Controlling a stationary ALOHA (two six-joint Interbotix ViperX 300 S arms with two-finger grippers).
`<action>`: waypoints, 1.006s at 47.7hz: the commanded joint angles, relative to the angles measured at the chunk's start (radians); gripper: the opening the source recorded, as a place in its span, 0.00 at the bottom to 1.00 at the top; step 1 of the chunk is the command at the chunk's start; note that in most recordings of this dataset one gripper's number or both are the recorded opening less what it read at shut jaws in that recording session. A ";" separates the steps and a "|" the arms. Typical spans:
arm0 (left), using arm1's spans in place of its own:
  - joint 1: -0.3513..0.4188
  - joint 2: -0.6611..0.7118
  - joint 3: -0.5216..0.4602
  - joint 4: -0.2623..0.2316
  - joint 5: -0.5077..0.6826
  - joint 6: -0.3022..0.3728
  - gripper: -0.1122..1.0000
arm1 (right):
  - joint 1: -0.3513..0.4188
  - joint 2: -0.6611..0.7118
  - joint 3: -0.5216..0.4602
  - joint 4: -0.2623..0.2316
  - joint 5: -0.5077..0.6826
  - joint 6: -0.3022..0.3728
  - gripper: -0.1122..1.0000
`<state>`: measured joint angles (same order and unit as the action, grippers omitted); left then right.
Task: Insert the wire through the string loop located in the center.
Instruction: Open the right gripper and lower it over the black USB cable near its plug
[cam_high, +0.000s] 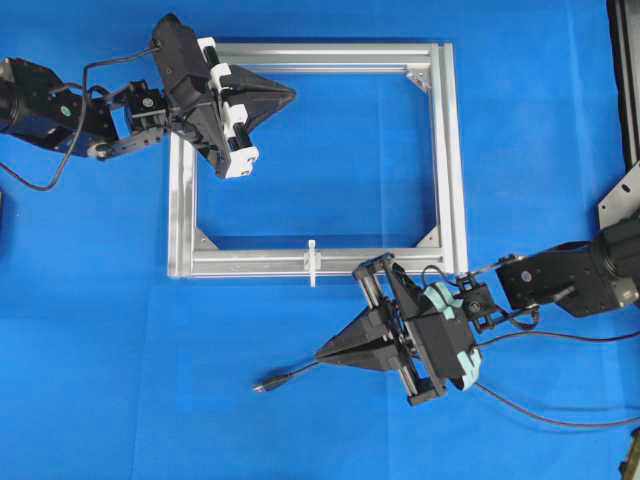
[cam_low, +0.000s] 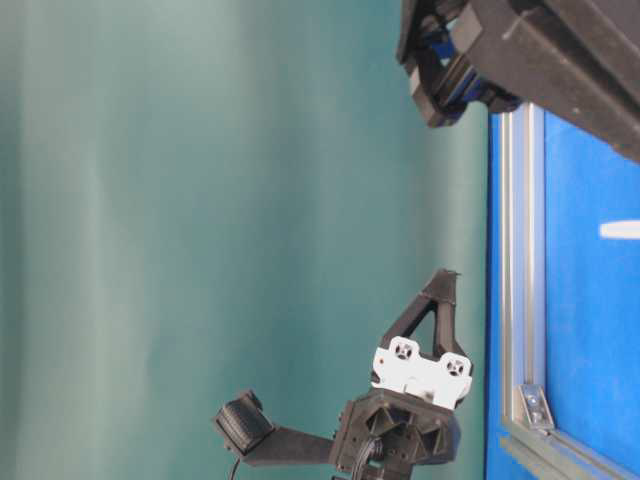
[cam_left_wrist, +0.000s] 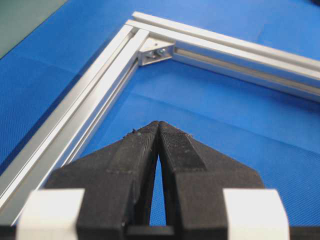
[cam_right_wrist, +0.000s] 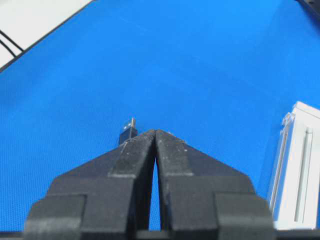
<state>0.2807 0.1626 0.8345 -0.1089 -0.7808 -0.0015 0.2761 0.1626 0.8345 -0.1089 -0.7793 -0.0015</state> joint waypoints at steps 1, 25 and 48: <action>-0.012 -0.049 -0.023 0.014 0.000 -0.005 0.10 | 0.011 -0.040 -0.017 0.000 -0.006 -0.006 0.10; -0.021 -0.049 -0.025 0.017 0.000 -0.003 0.10 | 0.020 -0.044 -0.038 0.000 0.071 0.041 0.06; -0.021 -0.049 -0.023 0.018 0.020 -0.005 0.10 | 0.031 -0.043 -0.052 0.006 0.095 0.071 0.91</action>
<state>0.2623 0.1411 0.8222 -0.0951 -0.7609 -0.0061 0.3037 0.1488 0.8007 -0.1074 -0.6857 0.0675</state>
